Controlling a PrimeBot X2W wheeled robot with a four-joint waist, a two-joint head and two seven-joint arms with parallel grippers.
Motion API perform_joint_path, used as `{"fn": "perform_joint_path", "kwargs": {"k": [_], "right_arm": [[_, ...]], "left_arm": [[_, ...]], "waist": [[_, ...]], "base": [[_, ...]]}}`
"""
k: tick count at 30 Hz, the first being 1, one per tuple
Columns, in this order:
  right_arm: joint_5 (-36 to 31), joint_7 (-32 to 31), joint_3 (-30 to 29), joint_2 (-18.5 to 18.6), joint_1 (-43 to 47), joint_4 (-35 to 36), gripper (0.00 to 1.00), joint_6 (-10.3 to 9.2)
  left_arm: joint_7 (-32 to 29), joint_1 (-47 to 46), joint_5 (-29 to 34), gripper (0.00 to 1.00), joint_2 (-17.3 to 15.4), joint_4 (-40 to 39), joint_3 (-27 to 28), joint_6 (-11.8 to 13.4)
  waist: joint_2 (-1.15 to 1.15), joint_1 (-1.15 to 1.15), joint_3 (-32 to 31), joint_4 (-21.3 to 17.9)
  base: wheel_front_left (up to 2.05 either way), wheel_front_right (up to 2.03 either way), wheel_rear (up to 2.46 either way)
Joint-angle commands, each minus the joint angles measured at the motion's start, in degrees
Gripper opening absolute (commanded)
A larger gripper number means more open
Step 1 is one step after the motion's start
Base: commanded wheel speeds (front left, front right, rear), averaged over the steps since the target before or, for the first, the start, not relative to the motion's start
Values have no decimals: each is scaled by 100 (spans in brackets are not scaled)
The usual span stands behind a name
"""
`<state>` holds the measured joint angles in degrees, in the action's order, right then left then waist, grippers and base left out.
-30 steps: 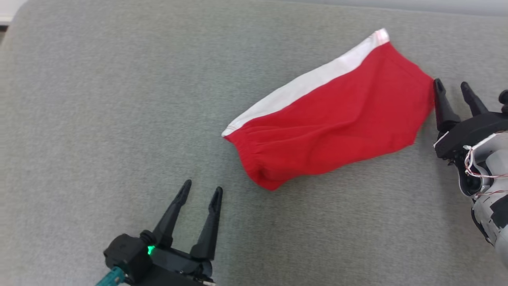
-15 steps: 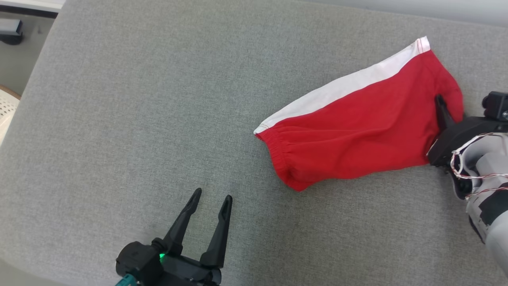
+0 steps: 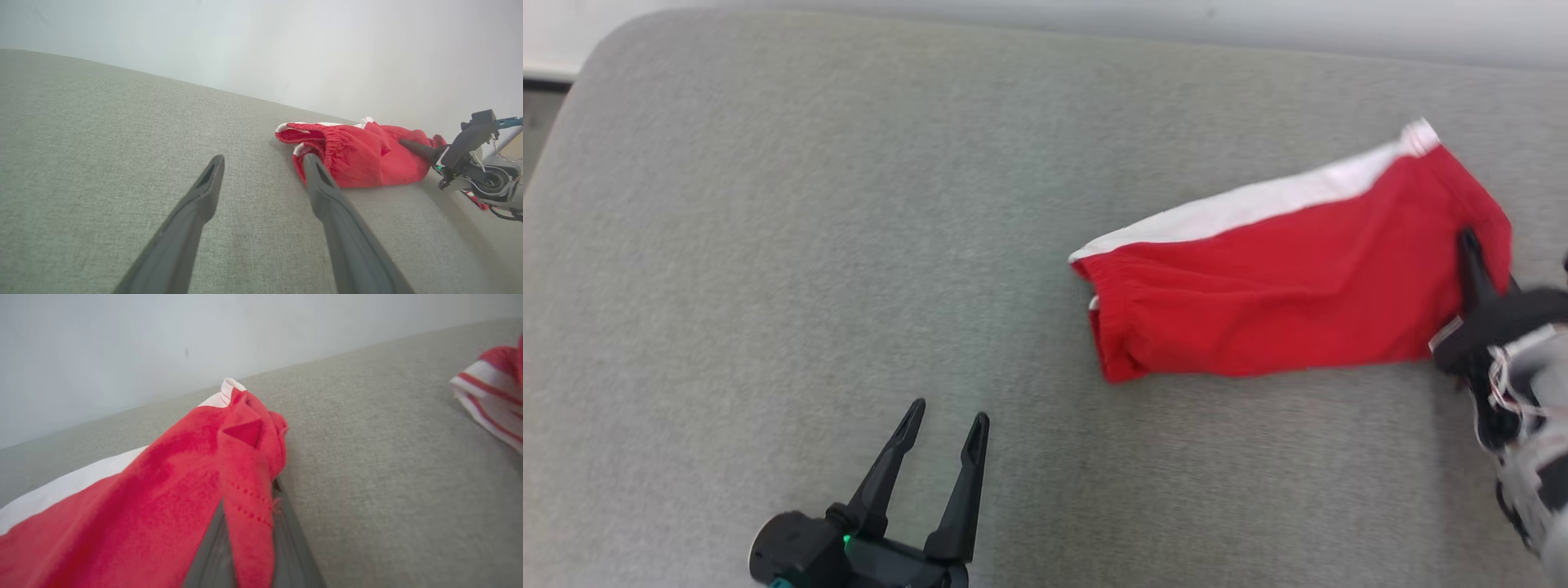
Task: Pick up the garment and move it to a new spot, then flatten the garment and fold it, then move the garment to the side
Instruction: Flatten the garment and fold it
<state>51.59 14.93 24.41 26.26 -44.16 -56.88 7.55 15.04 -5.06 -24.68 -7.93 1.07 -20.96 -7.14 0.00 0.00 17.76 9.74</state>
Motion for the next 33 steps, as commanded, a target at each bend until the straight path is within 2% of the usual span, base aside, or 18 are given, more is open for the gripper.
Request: {"fn": "perform_joint_path", "kwargs": {"k": [1,5,10,19,26,33], "right_arm": [[-44,32,-86,25,167,67,0,-16],[-254,30,-581,-19,791,376,0,-16],[-419,31,-926,-77,1295,542,0,-16],[-765,30,-1342,-172,1453,759,0,-16],[-1112,32,-1209,-353,1355,1175,0,-16],[-1236,30,-834,-493,1232,1631,0,-16]], "left_arm": [[16,86,33,100,10,-8,22,-31],[16,187,76,100,27,10,37,-34],[16,296,117,100,63,46,22,-36],[15,349,140,100,116,129,-80,-39],[16,390,137,100,143,203,-166,-30],[16,438,101,100,156,239,-200,3]], "waist": [[0,0,-202,-228],[0,0,-408,-433],[0,0,-629,-595],[0,0,-836,-556],[0,0,-962,-461],[0,0,-1052,-400]], "base": [[0,0,0],[0,0,0],[0,0,0],[0,0,0],[0,0,0],[0,0,0]]}}
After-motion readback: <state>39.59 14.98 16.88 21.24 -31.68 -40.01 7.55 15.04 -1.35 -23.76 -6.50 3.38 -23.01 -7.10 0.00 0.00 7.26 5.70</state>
